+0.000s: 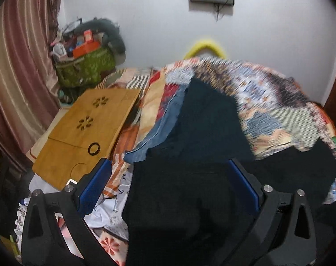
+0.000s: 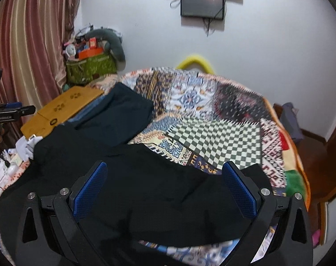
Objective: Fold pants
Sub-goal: 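Lower both tools onto the black trousers' waistband and close both grippers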
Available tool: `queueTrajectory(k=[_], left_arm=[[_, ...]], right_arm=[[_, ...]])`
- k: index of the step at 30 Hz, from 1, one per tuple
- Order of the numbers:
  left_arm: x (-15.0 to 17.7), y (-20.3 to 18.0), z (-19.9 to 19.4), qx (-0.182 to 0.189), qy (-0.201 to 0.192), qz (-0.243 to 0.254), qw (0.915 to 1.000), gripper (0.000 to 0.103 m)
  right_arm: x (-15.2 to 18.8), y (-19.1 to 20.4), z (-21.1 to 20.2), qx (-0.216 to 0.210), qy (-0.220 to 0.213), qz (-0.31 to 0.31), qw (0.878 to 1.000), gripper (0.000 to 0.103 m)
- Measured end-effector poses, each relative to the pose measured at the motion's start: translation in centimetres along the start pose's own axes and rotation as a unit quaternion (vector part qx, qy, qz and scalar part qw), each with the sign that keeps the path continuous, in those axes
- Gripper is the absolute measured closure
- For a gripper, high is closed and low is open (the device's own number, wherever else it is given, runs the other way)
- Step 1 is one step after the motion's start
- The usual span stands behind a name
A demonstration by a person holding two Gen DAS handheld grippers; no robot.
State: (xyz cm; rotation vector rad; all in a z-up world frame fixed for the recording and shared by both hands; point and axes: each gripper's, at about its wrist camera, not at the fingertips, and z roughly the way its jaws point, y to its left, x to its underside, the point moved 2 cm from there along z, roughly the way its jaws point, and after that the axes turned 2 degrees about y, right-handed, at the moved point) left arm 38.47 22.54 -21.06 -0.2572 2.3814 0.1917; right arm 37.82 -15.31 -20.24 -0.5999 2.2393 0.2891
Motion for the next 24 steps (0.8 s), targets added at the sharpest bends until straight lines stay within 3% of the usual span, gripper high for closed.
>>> queueTrajectory(k=[5,10,13,16,19,21,24], left_arm=[[0.6,1.8,7.0,-0.006,0.083,-0.005,0.9966,0.0],[1.9,3.4,11.7,-0.009,0.135,-0.009,0.9908,0.012],[2.3,4.0,13.6,-0.017,0.156,-0.013,0.9876,0.02],[2.2,4.3,15.0,0.004,0.168,-0.032,0.9853,0.026],[2.1,4.1,15.6,0.032,0.176,-0.053,0.9825,0.039],[2.2,4.0,16.0,0.056,0.191,-0.07,0.9775,0.058],[2.2,3.3,15.9,0.056,0.196,-0.067,0.9766,0.066]], right_arm=[[-0.2,-1.4,4.8,-0.021,0.057,-0.01,0.998,0.001],[0.0,-2.1,8.5,-0.035,0.101,-0.026,0.994,0.003],[-0.4,-2.3,10.1,-0.046,0.116,-0.036,0.991,0.01],[-0.7,-2.7,11.5,-0.054,0.126,-0.039,0.99,0.018],[-0.8,-2.8,12.9,-0.067,0.141,-0.037,0.987,0.022],[-0.6,-2.7,13.7,-0.08,0.151,-0.032,0.985,0.023],[-0.4,-2.9,14.0,-0.099,0.151,-0.017,0.984,0.026]])
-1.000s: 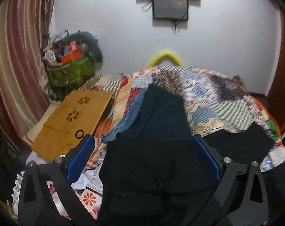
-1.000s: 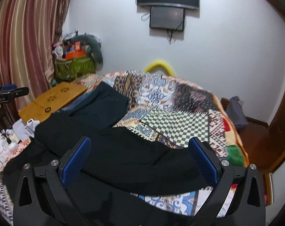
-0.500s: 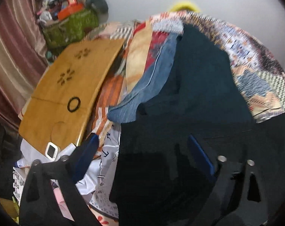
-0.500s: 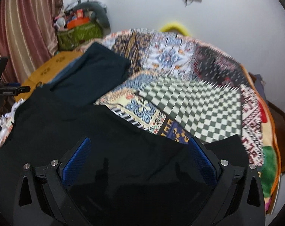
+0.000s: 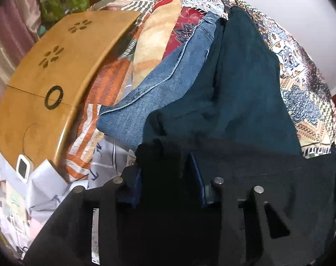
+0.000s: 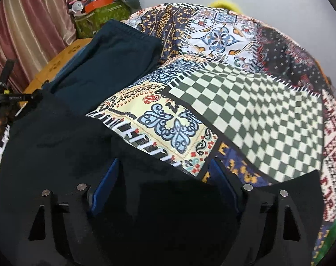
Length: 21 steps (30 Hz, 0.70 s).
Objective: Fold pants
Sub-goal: 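Lower both tools onto the black trousers' waistband and close both grippers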
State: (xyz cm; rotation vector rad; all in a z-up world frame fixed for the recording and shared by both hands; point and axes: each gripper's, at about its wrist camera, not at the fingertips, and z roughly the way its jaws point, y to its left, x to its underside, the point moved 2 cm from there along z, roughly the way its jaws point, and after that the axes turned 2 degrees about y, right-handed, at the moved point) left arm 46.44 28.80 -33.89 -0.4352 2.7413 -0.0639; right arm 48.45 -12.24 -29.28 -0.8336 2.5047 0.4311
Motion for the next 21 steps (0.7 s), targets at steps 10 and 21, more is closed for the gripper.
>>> queueTrajectory(k=[10,21], left_arm=[[0.8,-1.4,-2.5,-0.054,-0.02,0.021,0.9981,0.088],[-1.6,-1.2,-12.1,-0.073,-0.119,0.009,0.9901,0.09]], right_arm=[[1.4,1.4,-0.9,-0.015,0.007,-0.007,1.0,0.09],[-0.9,0.2,-7.6,0.063,-0.08,0.015,0.995,0.102]])
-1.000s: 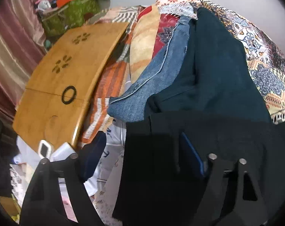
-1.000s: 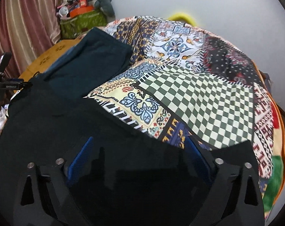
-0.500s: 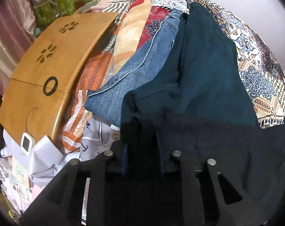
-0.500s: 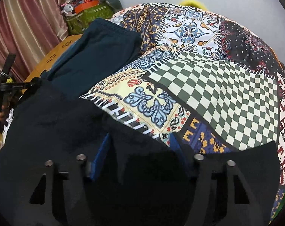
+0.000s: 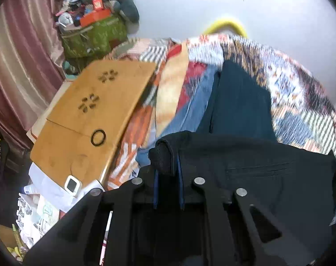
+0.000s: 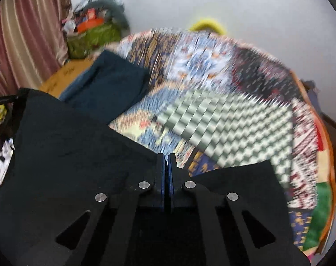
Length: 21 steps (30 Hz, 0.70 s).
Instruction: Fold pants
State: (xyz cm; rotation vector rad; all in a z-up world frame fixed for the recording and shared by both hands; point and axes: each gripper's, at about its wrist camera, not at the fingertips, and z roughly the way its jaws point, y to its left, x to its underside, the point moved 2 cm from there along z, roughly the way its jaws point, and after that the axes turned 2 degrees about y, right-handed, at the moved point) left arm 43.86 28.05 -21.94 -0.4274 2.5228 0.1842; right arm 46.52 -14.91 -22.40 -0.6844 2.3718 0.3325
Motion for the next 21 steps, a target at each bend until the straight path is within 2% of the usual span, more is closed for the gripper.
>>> queueTrajectory(k=[5,9,12,13,16,17,21], left_arm=[[0.1,0.6,-3.1,0.008,-0.023,0.003,0.9997,0.09],[2.1,0.6,-4.8,0.013,-0.025,0.022,0.9993,0.09],[3.1,0.3,-4.8,0.009,-0.022,0.027,0.9993,0.09],[3.3,0.2,-4.7,0.009,-0.019,0.025,0.9995,0.09],[3.5,-0.2,-4.2,0.006,-0.019,0.025,0.9995,0.09],[3.5,-0.4,-4.0,0.004,-0.022,0.03,0.9993,0.09],[3.4,-0.8,-3.1,-0.002,-0.028,0.046,0.9985,0.09]], right_arm=[[0.1,0.5,-2.8,0.001,-0.019,-0.003,1.0,0.102],[1.2,1.5,-3.7,-0.016,-0.01,-0.013,1.0,0.102],[1.8,2.2,-3.4,-0.004,0.0,-0.017,1.0,0.1],[1.7,2.1,-2.9,-0.005,0.01,-0.016,1.0,0.093],[2.0,2.2,-2.5,0.0,0.012,-0.017,1.0,0.061],[1.6,2.0,-1.9,0.004,0.007,-0.021,1.0,0.058],[0.9,1.5,0.5,0.005,0.023,-0.016,1.0,0.058]])
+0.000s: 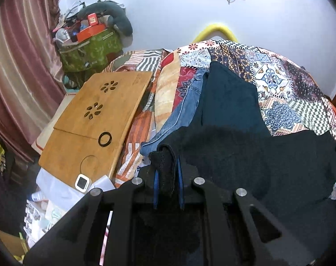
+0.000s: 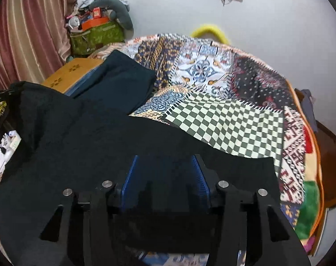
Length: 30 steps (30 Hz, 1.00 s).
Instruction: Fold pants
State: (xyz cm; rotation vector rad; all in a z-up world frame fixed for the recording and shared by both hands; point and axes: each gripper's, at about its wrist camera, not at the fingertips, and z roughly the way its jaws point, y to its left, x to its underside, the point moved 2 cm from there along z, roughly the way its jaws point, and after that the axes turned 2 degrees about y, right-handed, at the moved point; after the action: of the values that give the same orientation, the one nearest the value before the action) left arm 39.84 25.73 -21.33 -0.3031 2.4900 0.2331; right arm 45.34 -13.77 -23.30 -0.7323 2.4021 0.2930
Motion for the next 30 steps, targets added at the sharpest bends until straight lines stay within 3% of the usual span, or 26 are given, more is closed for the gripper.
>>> queueTrajectory(k=[8,12,16,19,20,25,30], left_arm=[[-0.3,0.0,4.8,-0.007,0.019,0.003,0.9998,0.09],[0.0,-0.1,6.9,-0.007,0.032,-0.002,0.9995,0.09],[0.6,-0.2,8.1,-0.011,0.04,-0.003,0.9991,0.09],[0.8,-0.2,7.9,-0.007,0.041,-0.011,0.9991,0.09],[0.9,-0.2,7.5,-0.004,0.04,-0.012,0.9991,0.09],[0.7,-0.3,4.2,0.002,0.019,-0.003,0.9998,0.09],[0.0,0.3,-0.5,0.021,-0.012,-0.01,0.9997,0.09]], right_arm=[[-2.5,-3.2,7.4,-0.036,0.039,0.039,0.998,0.058],[-2.0,-4.3,8.7,-0.095,0.045,0.086,0.991,0.056],[-1.0,-3.5,8.1,-0.116,0.044,0.083,0.989,0.071],[-0.6,-2.6,7.5,-0.107,0.045,0.072,0.991,0.093],[-0.5,-2.1,7.3,-0.097,0.044,0.065,0.992,0.095],[-0.5,-1.3,4.9,-0.055,0.012,0.052,0.997,0.098],[-0.8,-0.6,-1.0,-0.02,-0.043,0.039,0.998,0.099]])
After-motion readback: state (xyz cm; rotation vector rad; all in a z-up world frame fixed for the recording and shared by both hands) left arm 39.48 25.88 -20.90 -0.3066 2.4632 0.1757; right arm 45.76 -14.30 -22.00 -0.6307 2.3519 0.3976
